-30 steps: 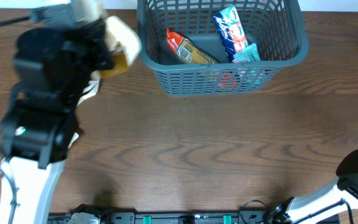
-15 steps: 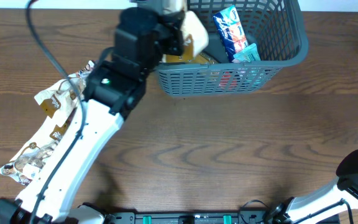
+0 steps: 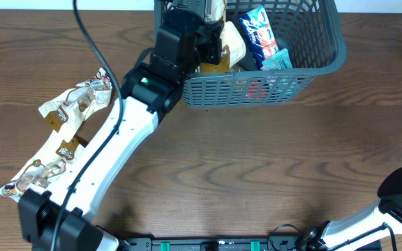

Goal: Pack container
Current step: 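Lower the packet into the basket and open the left gripper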

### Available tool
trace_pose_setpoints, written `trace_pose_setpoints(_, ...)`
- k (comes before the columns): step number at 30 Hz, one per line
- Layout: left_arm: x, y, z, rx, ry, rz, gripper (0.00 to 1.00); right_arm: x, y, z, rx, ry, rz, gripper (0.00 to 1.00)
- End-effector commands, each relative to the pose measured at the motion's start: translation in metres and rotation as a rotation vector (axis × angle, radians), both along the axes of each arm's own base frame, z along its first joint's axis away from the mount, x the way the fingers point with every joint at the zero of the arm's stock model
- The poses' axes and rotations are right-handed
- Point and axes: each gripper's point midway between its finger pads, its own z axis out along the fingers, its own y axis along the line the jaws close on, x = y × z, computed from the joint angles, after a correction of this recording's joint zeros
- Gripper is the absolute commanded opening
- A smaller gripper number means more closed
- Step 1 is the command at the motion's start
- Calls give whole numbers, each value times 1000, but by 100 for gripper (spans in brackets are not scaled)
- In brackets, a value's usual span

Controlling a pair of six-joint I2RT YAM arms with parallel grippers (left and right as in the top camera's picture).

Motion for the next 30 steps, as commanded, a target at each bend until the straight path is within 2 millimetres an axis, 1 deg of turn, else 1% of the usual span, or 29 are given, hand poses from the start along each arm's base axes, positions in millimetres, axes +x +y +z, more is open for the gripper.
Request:
trace_pose_setpoints(1, 9, 0, 18, -9, -72, 8, 6, 0, 2, -4, 19, 6, 9, 99)
trace_pose_setpoints(5, 11, 1, 28, -4, -102, 8, 6, -2, 3, -5, 27, 15, 9, 99)
trace_pose_setpoints(10, 16, 12, 50, 45, -160, 60, 6, -2, 4, -6, 30, 15, 10, 99)
trace_pose_setpoints(12, 16, 13, 52, 61, -165, 60, 6, 0, 6, -6, 40, 6, 19, 99)
trace_pose_setpoints(14, 17, 12, 44, 71, -148, 59, 6, 1, 8, -6, 51, 0, 28, 99)
trace_pose_setpoints(16, 20, 11, 30, 92, -113, 55, 6, 0, 9, -7, 55, 4, 27, 99)
trace_pose_setpoints(19, 22, 9, -4, 144, -27, 48, 6, -2, 10, -8, 62, 12, 27, 99)
trace_pose_setpoints(22, 21, 10, -30, 187, 44, 42, 6, -3, 11, -9, 66, 18, 27, 99)
trace_pose_setpoints(24, 19, 10, -39, 203, 75, 35, 6, -3, 12, -9, 68, 20, 27, 99)
trace_pose_setpoints(30, 13, 13, -52, 232, 126, 29, 6, -4, 12, -10, 71, 23, 27, 99)
